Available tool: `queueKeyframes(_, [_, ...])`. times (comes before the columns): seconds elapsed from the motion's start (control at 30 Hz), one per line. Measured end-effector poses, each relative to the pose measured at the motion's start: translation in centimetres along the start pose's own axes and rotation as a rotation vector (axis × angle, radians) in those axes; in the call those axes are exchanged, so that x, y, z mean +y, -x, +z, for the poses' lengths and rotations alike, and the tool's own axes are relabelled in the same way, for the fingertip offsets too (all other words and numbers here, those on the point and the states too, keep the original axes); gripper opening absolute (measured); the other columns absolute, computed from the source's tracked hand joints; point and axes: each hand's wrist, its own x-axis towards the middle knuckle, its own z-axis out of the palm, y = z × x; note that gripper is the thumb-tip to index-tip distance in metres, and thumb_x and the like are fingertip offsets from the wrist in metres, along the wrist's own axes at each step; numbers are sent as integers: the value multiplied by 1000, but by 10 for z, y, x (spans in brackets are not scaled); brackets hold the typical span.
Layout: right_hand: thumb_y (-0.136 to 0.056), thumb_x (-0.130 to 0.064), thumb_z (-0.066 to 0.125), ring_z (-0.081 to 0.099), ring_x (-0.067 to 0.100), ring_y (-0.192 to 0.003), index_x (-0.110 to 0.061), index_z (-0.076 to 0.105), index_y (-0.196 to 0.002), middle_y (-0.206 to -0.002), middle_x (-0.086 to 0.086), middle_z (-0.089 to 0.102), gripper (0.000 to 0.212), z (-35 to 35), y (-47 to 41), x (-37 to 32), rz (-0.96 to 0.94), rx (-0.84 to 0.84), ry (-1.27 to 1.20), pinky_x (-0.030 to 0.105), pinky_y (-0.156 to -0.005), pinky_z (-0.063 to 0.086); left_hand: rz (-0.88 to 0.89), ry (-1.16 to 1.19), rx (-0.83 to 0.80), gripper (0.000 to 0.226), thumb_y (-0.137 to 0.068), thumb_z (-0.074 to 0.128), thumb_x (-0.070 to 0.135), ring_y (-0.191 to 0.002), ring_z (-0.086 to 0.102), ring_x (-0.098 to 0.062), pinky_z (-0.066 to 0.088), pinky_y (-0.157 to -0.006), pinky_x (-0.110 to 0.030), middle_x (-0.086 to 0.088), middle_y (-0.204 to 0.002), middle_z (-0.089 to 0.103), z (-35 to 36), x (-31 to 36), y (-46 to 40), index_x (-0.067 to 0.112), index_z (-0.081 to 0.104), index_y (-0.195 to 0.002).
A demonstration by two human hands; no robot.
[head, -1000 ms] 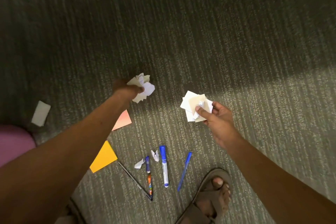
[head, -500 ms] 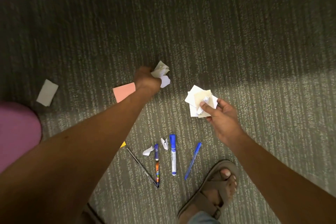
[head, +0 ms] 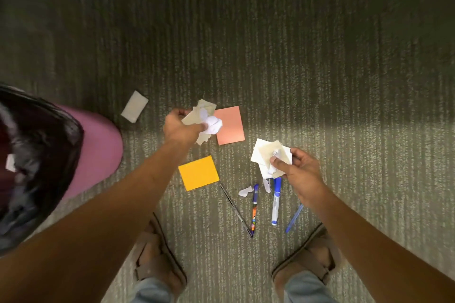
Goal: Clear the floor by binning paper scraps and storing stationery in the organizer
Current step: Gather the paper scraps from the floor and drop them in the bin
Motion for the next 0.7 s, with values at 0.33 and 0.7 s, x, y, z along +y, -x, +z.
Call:
queueKeyframes(0.33, [-81, 2, 71, 72, 9, -78, -15, 64, -96, -104, 4, 73, 24, 101, 59, -55, 29, -89, -58, 21, -62, 54, -6, 277, -44, 32, -65, 83, 5, -78, 65, -24, 55, -66, -32, -9, -92, 70, -97, 30, 27, 12, 66, -91])
queueKeyframes(0.7, [-81, 2, 69, 69, 9, -76, -11, 64, -107, -91, -2, 75, 29, 225, 180, -145, 1, -257, -167, 22, -61, 55, 28, 615, -18, 29, -67, 81, 0, -73, 65, -22, 56, -69, -39, -5, -81, 69, -267, 69, 102, 18, 65, -84])
